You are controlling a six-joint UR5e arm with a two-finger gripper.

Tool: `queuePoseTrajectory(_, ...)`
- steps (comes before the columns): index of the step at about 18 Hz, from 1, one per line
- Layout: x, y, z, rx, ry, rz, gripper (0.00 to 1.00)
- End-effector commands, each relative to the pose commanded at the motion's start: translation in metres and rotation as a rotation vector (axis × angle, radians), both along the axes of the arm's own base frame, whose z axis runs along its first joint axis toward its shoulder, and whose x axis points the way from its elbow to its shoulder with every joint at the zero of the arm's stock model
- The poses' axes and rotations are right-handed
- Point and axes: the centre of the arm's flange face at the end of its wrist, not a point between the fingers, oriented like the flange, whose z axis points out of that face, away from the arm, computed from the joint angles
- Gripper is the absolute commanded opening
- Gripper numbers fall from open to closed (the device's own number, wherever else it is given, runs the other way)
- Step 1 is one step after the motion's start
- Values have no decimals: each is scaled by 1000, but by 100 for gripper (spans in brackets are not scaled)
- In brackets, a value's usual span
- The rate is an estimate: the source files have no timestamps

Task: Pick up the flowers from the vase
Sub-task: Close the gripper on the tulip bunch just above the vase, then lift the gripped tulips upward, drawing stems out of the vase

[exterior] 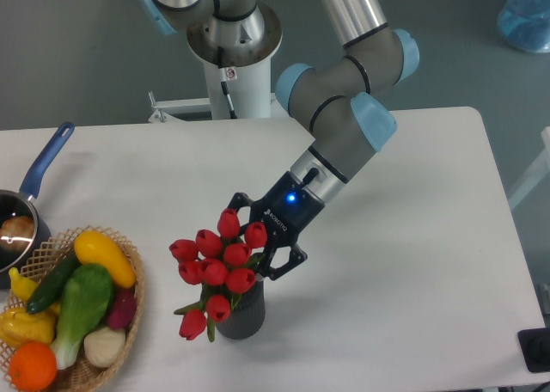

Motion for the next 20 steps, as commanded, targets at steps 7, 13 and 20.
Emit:
queuePoseTrajectory(7, -1, 1, 2, 2, 4, 0, 38)
queuePoseTrajectory(13, -5, -3, 3, 4, 3, 9, 38)
queuePoseTrajectory(20, -14, -12, 14, 55, -18, 20, 38)
